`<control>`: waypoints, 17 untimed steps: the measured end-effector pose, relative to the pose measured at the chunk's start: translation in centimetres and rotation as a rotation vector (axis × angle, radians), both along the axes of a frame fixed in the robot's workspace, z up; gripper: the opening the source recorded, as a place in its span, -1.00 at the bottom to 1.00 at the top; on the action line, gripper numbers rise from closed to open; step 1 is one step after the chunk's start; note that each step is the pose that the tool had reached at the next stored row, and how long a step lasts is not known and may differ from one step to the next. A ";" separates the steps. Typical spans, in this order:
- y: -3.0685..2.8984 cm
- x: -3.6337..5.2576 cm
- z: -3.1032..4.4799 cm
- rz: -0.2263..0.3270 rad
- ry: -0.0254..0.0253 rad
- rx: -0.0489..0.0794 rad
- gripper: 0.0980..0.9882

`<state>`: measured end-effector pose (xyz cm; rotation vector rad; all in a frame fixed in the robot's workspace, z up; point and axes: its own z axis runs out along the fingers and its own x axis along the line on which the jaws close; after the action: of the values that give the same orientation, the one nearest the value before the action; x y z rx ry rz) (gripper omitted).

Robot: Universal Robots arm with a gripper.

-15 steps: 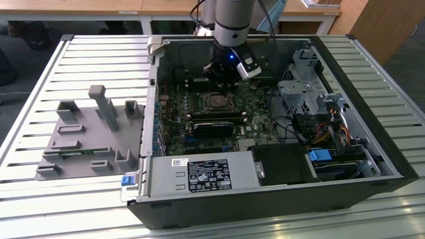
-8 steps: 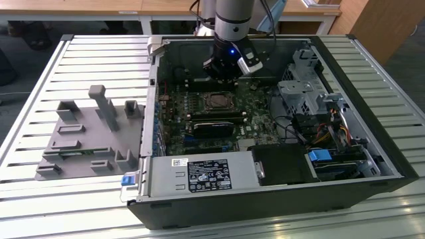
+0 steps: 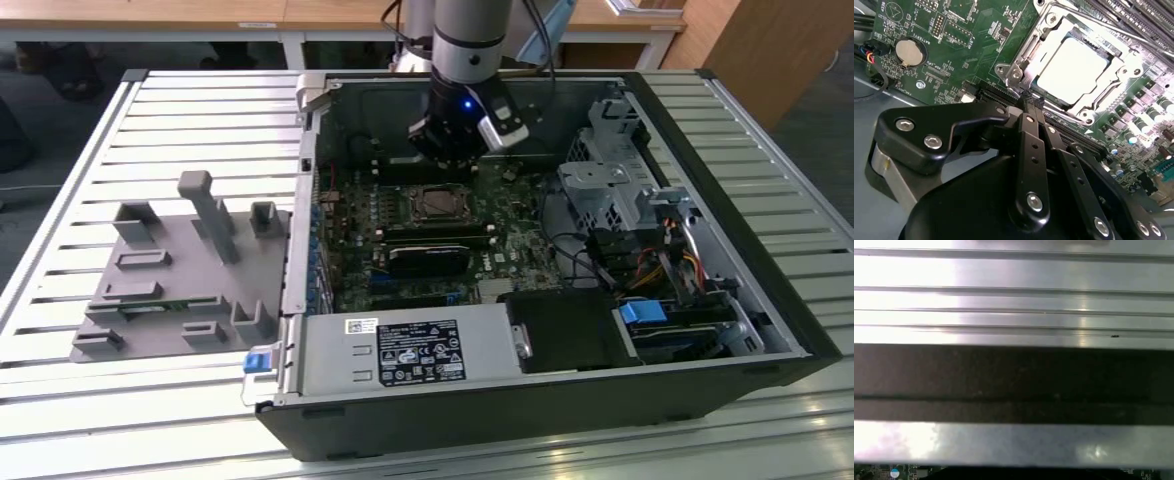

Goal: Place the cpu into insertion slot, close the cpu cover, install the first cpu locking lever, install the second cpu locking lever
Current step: 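Install the first cpu locking lever, then install the second cpu locking lever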

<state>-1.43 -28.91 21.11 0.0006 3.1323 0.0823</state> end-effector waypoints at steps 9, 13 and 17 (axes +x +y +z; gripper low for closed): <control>-0.41 0.06 0.00 0.000 -0.0001 0.000 -0.98; -0.52 0.09 0.00 0.000 0.0000 0.000 -0.98; -0.68 0.12 0.00 0.000 0.0000 0.000 -0.98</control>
<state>-1.30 -29.59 21.10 0.0006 3.1323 0.0824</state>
